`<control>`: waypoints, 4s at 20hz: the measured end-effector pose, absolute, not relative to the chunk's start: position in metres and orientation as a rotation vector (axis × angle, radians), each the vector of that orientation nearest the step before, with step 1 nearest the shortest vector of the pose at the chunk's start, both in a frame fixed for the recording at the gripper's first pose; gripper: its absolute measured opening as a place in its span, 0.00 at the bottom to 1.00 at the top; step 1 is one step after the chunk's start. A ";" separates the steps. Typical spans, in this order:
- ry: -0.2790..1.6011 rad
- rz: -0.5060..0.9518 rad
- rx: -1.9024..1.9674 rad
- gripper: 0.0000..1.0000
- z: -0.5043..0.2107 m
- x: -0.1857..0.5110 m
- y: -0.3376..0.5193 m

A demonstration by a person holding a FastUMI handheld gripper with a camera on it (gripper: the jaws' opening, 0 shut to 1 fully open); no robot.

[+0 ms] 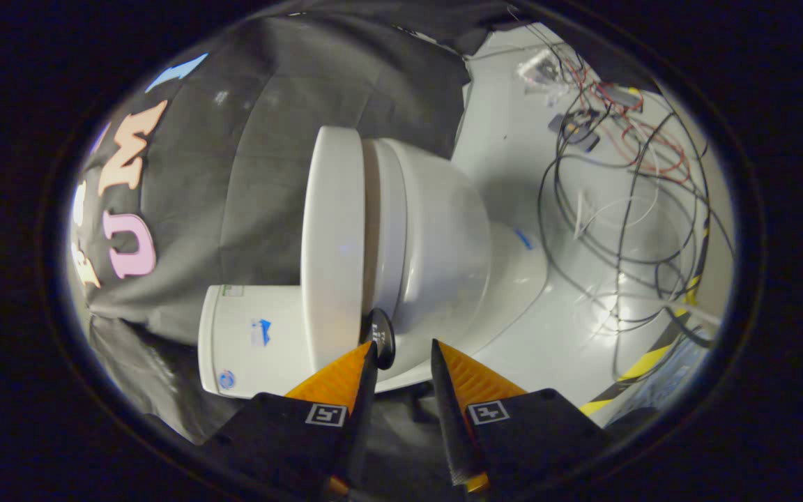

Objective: Open the toilet lid.

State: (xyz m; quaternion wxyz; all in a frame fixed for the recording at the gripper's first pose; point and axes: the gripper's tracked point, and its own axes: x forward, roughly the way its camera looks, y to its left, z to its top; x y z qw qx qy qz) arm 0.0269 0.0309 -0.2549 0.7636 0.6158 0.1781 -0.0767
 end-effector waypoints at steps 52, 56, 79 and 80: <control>0.250 -0.515 0.798 0.01 -0.050 0.058 0.106; 0.231 -0.516 0.764 0.01 -0.037 0.061 0.116; 0.236 -0.471 0.311 0.01 0.039 0.113 0.219; 0.240 -0.465 0.303 0.01 0.039 0.116 0.223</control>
